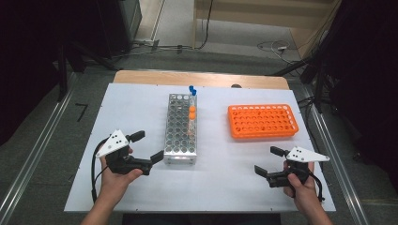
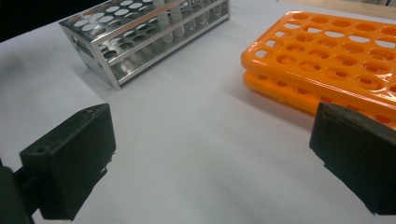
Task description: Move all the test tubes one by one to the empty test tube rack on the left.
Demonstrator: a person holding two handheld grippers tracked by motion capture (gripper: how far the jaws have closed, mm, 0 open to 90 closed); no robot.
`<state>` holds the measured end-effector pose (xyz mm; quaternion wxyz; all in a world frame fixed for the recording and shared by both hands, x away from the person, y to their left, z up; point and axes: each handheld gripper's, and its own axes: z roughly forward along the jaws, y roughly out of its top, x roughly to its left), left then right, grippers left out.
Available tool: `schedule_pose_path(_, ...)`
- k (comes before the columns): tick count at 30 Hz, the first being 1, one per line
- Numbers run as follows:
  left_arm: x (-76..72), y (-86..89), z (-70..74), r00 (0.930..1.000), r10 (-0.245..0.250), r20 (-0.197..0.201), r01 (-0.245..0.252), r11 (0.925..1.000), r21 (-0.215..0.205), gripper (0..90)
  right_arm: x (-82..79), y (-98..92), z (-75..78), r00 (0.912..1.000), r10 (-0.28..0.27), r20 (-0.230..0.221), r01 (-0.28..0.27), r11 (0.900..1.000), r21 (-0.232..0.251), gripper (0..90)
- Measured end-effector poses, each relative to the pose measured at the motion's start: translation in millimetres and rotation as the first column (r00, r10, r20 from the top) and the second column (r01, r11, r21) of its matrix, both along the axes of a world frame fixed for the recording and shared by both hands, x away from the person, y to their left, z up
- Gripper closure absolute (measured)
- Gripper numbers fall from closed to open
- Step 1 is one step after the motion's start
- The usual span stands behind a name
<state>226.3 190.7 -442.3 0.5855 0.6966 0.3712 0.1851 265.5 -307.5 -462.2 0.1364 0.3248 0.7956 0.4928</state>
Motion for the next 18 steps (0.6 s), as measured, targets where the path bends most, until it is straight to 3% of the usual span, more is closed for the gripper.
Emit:
schedule_pose_path(13,-19.4,28.8,-17.5,0.9985,0.051,-0.02,-0.051,0.9987,0.004,0.0,3.8,-10.6,-2.7,0.9995,-0.032,0.001,0.032,0.999,0.001,0.0)
schedule_pose_path(18,-19.6,35.2,-18.1,0.997,0.075,-0.018,-0.075,0.9967,-0.028,0.0,5.8,-16.3,-3.9,0.9989,-0.046,0.003,0.046,0.999,0.006,0.0)
